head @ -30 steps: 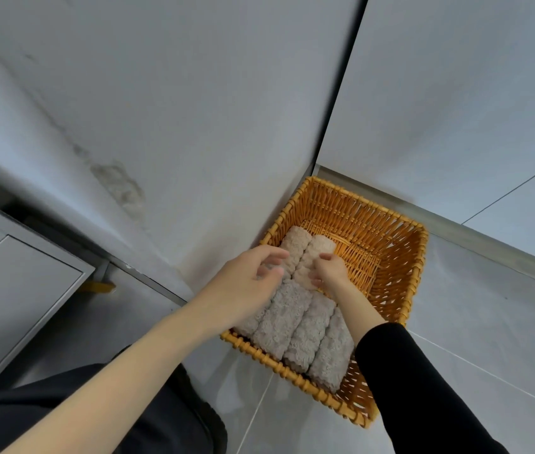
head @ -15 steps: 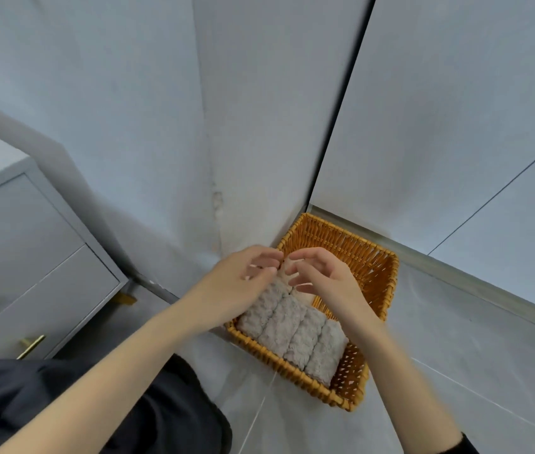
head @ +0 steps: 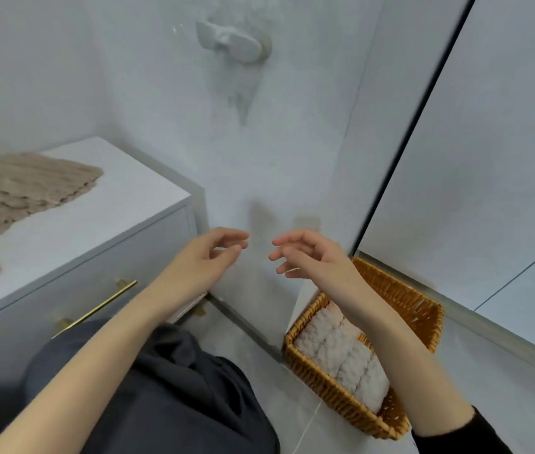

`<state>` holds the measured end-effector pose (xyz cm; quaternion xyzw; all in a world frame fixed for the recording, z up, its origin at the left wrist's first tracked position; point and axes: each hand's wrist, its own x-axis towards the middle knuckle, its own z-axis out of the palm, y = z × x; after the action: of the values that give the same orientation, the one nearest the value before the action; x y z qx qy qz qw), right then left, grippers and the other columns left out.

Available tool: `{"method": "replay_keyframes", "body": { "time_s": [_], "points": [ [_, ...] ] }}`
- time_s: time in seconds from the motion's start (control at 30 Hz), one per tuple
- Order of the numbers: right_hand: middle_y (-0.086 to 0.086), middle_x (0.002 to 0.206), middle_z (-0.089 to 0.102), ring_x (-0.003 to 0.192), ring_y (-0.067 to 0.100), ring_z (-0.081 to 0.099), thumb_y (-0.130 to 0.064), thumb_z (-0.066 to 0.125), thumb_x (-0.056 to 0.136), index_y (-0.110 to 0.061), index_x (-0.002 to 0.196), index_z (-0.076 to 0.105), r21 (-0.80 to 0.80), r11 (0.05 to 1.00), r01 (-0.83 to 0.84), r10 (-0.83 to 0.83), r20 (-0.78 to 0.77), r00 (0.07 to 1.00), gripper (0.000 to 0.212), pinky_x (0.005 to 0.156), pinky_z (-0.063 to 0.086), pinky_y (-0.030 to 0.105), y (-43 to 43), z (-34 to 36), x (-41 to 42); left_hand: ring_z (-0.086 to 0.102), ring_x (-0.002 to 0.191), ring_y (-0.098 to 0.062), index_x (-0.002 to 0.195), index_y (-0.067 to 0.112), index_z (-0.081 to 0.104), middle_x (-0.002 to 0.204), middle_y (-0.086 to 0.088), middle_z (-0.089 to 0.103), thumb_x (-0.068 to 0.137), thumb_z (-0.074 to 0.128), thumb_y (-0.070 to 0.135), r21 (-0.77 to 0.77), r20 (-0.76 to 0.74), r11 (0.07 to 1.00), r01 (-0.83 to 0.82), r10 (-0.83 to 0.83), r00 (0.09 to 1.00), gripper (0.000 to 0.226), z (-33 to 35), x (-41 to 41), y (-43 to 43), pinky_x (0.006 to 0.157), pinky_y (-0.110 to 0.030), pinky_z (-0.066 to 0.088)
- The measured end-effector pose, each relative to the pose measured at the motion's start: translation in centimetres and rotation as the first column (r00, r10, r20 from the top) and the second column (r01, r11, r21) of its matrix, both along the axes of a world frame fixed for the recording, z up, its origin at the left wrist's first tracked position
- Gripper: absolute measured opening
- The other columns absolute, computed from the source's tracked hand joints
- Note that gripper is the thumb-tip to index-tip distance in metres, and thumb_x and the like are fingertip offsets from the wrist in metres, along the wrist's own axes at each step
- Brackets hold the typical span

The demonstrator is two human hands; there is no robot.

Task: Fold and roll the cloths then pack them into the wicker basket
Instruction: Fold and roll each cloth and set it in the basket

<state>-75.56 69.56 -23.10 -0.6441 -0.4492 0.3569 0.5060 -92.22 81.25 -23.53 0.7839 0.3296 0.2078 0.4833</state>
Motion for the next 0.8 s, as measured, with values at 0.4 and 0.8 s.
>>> {"method": "replay_keyframes", "body": {
  "time_s": [0.4,0.8],
  "points": [
    [-0.001,0.102,0.071,0.08,0.011,0.067,-0.013,0.052,0.096,-0.017,0.107,0.063,0.103,0.968,-0.23,0.23,0.015,0.973,0.016,0.079,0.055,0.027,11.8,5.4,-11.5,0.061,0.104,-0.008,0.106,0.034,0.061,0.106,0.018,0.067,0.096,0.051,0.015,0.017,0.207,0.871,-0.491,0.477,0.854,0.024,5.4,-16.9,4.7,0.095,-0.034,0.048],
    [-0.01,0.117,0.058,0.106,0.016,0.057,-0.014,0.051,0.092,-0.025,0.112,0.059,0.019,0.938,-0.347,0.341,0.135,0.93,0.023,0.091,0.05,0.035,24.6,3.8,-21.1,0.052,0.111,-0.005,0.124,0.02,0.059,0.123,0.008,0.06,0.095,0.051,0.016,0.393,0.116,0.6,-0.696,0.719,0.685,0.031,4.2,-27.1,10.1,0.085,-0.014,0.039]
  ]
}}
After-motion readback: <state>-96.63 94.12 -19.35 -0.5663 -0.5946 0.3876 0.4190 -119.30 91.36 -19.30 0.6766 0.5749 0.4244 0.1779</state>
